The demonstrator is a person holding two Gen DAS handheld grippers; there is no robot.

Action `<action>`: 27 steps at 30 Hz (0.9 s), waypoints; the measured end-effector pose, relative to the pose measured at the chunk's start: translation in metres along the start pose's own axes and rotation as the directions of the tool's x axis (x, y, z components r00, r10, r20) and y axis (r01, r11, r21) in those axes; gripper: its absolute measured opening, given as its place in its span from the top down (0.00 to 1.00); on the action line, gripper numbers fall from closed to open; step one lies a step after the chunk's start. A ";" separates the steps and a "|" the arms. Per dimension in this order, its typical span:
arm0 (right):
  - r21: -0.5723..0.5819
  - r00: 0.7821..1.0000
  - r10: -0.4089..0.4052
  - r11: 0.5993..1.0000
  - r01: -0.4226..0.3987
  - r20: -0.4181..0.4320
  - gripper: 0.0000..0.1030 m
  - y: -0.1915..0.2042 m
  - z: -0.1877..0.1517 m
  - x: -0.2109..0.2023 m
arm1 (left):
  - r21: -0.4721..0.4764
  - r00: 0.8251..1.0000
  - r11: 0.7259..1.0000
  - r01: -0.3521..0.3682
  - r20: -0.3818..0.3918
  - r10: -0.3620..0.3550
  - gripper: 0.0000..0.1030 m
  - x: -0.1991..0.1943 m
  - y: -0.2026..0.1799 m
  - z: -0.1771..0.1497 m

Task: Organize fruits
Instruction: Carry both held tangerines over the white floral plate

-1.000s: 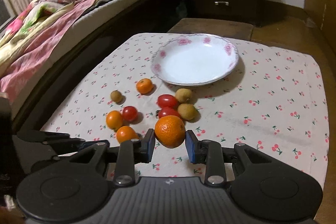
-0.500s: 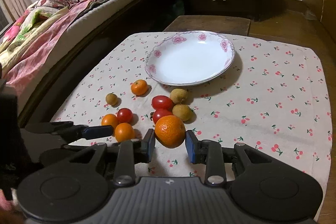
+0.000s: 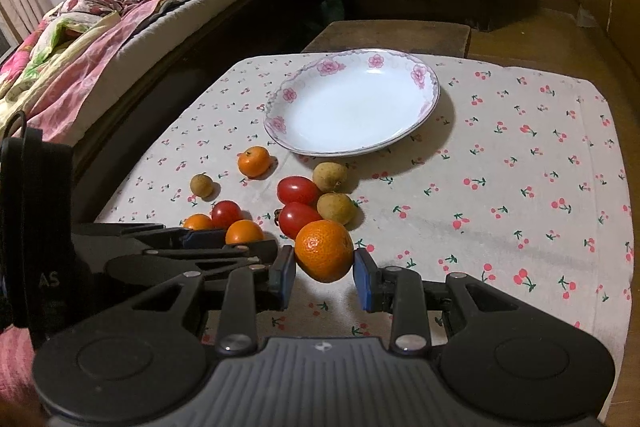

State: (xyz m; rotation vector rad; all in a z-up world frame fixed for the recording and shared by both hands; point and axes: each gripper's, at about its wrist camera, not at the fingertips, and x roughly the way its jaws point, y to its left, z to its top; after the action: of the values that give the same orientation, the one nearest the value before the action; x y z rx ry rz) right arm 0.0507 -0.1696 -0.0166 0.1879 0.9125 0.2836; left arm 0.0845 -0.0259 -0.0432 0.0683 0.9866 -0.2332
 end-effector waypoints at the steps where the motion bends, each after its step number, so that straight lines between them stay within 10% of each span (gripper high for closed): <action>1: 0.000 1.000 -0.001 1.000 0.001 -0.001 0.69 0.000 0.000 0.001 | 0.010 1.000 1.000 -0.005 0.001 0.005 0.57 0.001 -0.001 0.000; 27: -0.013 0.997 -0.019 1.000 0.020 0.074 0.69 -0.006 0.065 0.018 | 0.034 0.993 0.999 -0.017 0.115 0.013 0.59 -0.019 0.001 0.066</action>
State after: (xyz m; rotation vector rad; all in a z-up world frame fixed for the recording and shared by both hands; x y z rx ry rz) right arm 0.1137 -0.1721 0.0073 0.1759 0.8390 0.2629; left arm 0.1285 -0.0327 0.0087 0.0926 0.8672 -0.2382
